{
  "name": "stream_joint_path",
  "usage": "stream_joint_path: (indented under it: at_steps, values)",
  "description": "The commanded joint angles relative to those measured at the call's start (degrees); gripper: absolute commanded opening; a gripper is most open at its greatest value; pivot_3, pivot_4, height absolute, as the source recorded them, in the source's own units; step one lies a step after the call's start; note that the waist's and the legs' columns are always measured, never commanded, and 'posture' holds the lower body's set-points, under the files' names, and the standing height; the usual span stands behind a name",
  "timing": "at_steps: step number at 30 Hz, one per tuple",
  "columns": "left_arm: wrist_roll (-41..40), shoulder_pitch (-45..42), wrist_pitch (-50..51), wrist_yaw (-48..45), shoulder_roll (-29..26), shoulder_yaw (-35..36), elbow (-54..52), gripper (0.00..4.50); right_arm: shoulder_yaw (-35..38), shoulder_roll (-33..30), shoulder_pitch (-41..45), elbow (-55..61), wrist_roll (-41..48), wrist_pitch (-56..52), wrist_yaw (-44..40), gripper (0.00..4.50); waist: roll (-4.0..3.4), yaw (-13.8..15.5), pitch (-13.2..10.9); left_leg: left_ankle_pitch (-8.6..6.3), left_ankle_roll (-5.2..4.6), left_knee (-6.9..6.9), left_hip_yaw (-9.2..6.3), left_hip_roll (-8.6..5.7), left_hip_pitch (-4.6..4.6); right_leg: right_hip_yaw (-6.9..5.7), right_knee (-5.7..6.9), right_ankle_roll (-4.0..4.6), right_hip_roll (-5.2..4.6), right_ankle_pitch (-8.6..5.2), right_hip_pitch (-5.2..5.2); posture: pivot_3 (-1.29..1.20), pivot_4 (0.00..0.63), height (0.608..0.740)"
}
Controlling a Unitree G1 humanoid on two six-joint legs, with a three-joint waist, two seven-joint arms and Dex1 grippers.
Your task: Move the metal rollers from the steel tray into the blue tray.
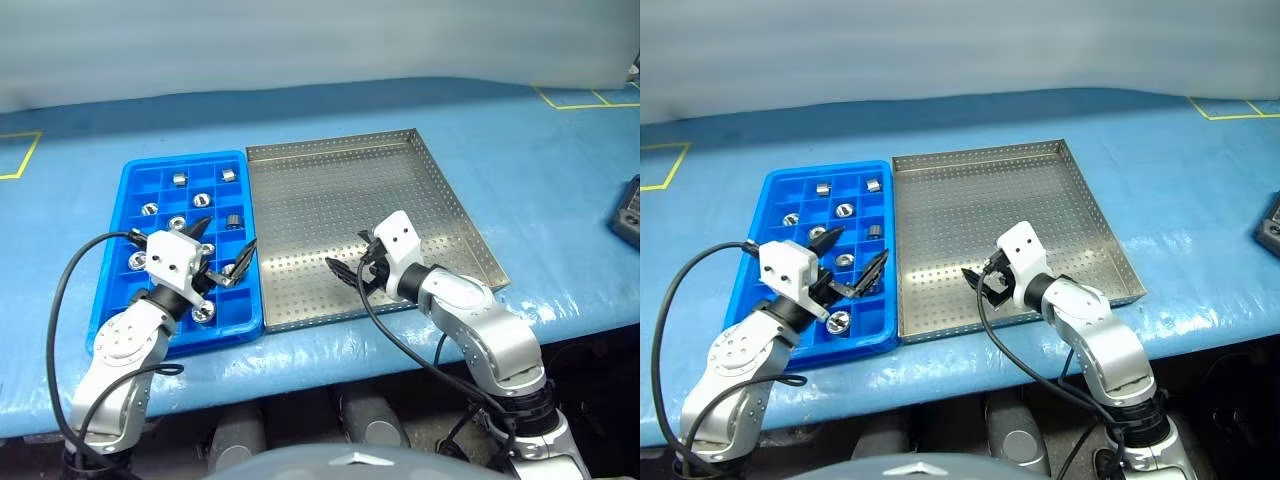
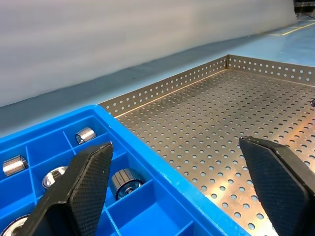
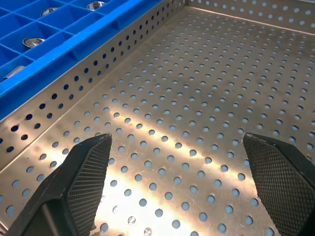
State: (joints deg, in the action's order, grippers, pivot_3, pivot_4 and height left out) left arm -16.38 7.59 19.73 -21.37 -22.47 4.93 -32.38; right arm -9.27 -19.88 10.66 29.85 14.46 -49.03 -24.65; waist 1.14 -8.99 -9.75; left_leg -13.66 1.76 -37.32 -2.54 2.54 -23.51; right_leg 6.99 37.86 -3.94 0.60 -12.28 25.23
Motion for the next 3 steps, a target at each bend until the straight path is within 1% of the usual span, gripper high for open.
stream_joint_path:
  at_steps: [1, 3]
  values:
    - [0.1, 0.0, -1.1, -0.3, 0.2, 0.1, -0.8, 4.50, 0.7, -0.2, 0.1, 2.8, 0.7, 1.2, 0.1, 4.48, 0.00, -0.5, 0.0, 0.00, 0.00, 0.00, -0.01, 0.00, 0.00, 0.00, 0.01, -0.02, 0.00, 0.01, 0.00, -0.16, 0.150, 0.740]
    - [0.0, 0.3, -1.1, -0.3, 0.2, 0.1, -1.0, 4.50, 0.6, -0.3, 0.0, 2.9, 0.8, 1.3, 0.2, 4.48, 0.00, -0.7, 0.0, 0.00, 0.00, -0.01, 0.00, 0.00, 0.01, 0.01, 0.00, -0.03, 0.00, 0.02, -0.02, -0.16, 0.150, 0.740]
